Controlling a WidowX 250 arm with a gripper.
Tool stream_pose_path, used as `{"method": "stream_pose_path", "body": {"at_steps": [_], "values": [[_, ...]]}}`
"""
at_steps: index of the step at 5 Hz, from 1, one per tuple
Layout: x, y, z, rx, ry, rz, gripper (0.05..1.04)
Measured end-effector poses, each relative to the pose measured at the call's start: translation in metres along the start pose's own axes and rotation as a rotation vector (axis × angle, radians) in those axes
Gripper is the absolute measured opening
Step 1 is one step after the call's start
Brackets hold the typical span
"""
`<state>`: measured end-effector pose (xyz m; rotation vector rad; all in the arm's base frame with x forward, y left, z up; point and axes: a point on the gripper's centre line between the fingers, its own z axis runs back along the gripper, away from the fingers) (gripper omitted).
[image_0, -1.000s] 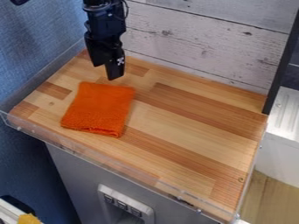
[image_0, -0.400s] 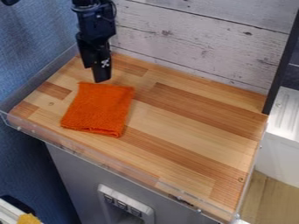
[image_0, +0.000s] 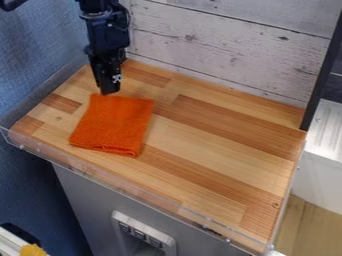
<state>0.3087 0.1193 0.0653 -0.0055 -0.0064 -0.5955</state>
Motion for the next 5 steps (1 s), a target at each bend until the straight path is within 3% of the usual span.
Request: {"method": "stream_pose_path", "body": {"at_steps": [1, 2, 5], "values": [[0.005, -0.005, -0.008, 0.003, 0.008, -0.006, 0.171], [0.007, -0.010, -0.019, 0.005, 0.015, -0.005, 0.068], [0.017, -0.021, -0.039, -0.010, 0.025, 0.009, 0.059]]}}
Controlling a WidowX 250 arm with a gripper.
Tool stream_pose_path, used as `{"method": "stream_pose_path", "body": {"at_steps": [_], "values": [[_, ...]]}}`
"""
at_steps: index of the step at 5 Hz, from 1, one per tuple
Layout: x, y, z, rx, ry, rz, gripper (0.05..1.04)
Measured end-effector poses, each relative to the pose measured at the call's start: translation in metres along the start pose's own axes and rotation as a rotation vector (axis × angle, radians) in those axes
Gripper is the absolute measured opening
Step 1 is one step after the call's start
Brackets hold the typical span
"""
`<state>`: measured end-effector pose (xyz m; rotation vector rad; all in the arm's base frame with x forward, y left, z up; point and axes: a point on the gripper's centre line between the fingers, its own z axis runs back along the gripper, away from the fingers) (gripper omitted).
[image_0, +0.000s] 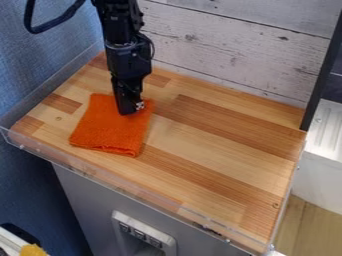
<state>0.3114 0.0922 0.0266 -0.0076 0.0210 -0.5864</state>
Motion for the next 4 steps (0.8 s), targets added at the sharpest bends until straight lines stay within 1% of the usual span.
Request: {"method": "stream_pose_path", "body": {"at_steps": [2, 4], "values": [[0.005, -0.002, -0.004, 0.016, -0.019, -0.014, 0.059], [-0.011, 0.001, -0.012, 0.003, -0.008, -0.016, 0.059]]}}
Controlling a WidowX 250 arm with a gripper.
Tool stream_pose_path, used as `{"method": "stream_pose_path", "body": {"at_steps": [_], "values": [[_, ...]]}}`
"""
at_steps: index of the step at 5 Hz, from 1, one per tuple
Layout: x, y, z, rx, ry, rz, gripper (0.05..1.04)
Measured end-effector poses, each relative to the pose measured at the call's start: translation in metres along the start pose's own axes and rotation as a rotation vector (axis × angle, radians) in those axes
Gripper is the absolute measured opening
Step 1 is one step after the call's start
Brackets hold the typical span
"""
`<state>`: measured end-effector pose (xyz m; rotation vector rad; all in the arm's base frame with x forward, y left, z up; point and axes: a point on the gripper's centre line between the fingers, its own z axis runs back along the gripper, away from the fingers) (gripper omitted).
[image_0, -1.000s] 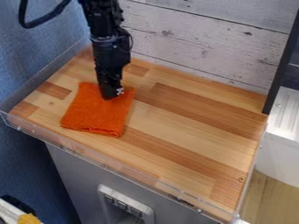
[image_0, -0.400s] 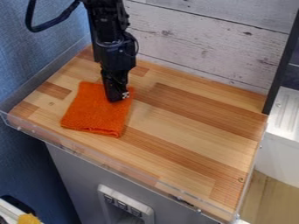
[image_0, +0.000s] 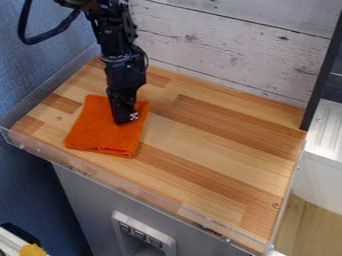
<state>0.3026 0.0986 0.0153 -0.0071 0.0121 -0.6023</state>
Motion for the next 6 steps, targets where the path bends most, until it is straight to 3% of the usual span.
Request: {"method": "stream_pose_path", "body": {"at_steps": [2, 4, 6], "values": [[0.008, 0.001, 0.010, 0.002, 0.007, 0.146, 0.059], [0.054, -0.007, 0.022, 0.048, -0.014, 0.334, 0.059], [0.088, -0.016, 0.021, 0.054, -0.006, 0.485, 0.059]]}}
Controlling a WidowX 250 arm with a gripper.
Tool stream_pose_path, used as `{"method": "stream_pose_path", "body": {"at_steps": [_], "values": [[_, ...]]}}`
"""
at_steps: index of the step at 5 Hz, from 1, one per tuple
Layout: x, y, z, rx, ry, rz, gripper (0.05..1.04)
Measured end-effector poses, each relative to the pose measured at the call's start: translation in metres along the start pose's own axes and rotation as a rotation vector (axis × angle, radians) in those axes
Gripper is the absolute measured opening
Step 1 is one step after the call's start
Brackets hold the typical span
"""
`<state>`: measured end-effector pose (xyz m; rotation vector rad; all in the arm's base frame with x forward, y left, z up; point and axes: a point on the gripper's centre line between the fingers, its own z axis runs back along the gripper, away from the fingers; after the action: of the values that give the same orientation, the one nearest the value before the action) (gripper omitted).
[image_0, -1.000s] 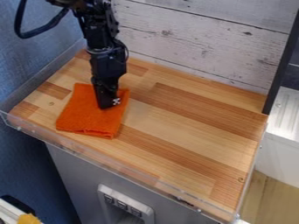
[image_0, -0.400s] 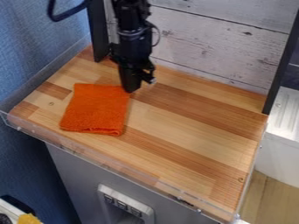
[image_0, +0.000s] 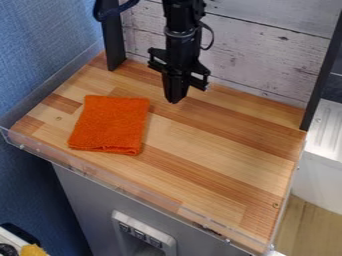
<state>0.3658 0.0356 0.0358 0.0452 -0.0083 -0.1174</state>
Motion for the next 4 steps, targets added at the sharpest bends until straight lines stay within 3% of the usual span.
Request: {"method": "stream_pose_path", "body": {"at_steps": [2, 4], "values": [[0.015, -0.005, -0.014, -0.023, 0.004, 0.093, 0.059], [0.013, -0.011, -0.018, -0.060, 0.018, 0.133, 0.059]]}}
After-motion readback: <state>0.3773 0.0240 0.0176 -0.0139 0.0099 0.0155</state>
